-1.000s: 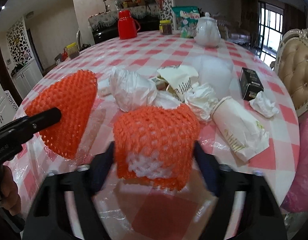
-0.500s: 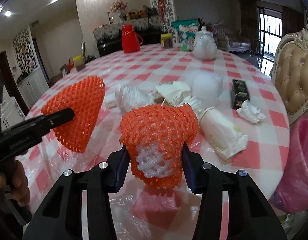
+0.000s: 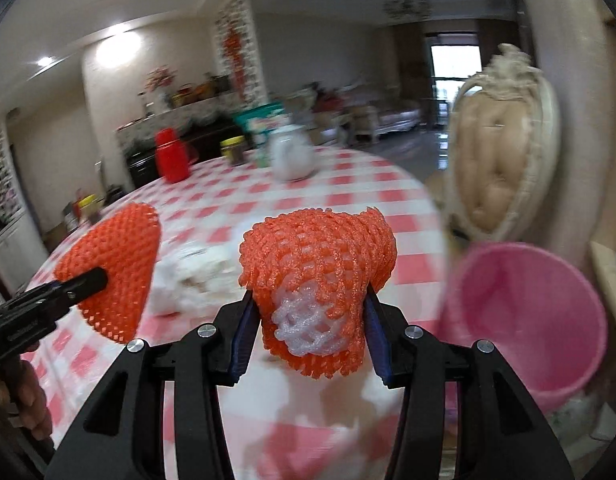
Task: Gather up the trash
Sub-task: 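Carry both orange nets to the pink bin and open both tools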
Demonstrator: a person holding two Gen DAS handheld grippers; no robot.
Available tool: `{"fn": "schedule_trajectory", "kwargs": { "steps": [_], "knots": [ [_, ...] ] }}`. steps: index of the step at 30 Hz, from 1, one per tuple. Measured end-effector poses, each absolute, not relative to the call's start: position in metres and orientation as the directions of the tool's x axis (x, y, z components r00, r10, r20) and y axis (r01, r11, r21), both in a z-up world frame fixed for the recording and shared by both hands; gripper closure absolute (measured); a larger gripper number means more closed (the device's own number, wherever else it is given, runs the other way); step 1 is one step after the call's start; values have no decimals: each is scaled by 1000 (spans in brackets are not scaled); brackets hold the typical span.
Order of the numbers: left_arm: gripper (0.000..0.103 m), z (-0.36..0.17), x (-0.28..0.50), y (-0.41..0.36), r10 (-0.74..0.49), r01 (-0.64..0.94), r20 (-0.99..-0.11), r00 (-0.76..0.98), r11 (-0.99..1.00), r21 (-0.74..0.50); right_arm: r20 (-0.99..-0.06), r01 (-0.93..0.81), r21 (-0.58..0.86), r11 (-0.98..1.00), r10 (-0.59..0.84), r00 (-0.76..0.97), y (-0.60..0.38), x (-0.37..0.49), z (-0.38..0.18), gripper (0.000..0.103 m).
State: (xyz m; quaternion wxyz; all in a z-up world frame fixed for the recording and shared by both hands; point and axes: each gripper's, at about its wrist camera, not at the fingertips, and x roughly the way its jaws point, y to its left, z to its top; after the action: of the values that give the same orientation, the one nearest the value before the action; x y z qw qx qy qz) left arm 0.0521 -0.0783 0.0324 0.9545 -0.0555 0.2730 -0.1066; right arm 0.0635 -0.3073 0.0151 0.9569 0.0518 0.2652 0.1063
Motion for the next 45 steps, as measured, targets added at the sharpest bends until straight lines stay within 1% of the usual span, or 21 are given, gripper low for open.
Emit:
{"fn": "schedule_trajectory", "kwargs": {
  "steps": [8, 14, 18, 24, 27, 28, 32, 33, 34, 35, 36, 37, 41, 45],
  "knots": [
    [72, 44, 88, -169, -399, 362, -483, 780, 916, -172, -501, 49, 130, 990, 23, 865, -401, 70, 8, 56],
    [71, 45, 118, -241, -510, 485, -482, 712, 854, -187, -520, 175, 118, 977, -90, 850, -451, 79, -3, 56],
    [71, 41, 135, -279, -559, 532, -495, 665, 820, -211, -530, 215, 116, 970, -123, 839, -472, 77, -11, 56],
    [71, 29, 156, -315, -594, 569, -521, 613, 790, -231, -544, 246, 120, 962, -144, 827, -491, 78, -17, 54],
    [70, 24, 163, -325, -606, 576, -530, 593, 779, -247, -548, 254, 124, 959, -147, 823, -497, 80, -19, 51],
    [68, 23, 165, -328, -608, 577, -533, 588, 777, -251, -549, 254, 125, 959, -147, 823, -499, 79, -19, 49],
    [65, 16, 174, -338, -625, 587, -543, 561, 763, -270, -554, 265, 131, 955, -151, 819, -508, 80, -22, 45],
    [62, 15, 175, -340, -629, 591, -544, 555, 759, -274, -556, 269, 129, 954, -155, 817, -510, 81, -23, 44],
    [51, 12, 178, -343, -635, 594, -551, 541, 753, -284, -558, 270, 128, 954, -155, 815, -510, 82, -23, 43],
    [44, 9, 181, -345, -637, 594, -556, 534, 751, -290, -559, 272, 128, 954, -157, 814, -511, 82, -24, 40],
    [36, 7, 182, -345, -635, 588, -559, 533, 753, -294, -558, 276, 130, 952, -160, 814, -512, 82, -25, 32],
    [36, 5, 184, -345, -634, 584, -562, 531, 755, -299, -557, 281, 133, 950, -163, 814, -512, 82, -26, 29],
    [33, 1, 188, -340, -628, 569, -568, 532, 762, -309, -561, 289, 135, 948, -167, 811, -518, 81, -29, 28],
    [33, 2, 187, -327, -615, 542, -563, 551, 778, -319, -562, 288, 138, 948, -165, 810, -517, 80, -30, 26]
  ]
}}
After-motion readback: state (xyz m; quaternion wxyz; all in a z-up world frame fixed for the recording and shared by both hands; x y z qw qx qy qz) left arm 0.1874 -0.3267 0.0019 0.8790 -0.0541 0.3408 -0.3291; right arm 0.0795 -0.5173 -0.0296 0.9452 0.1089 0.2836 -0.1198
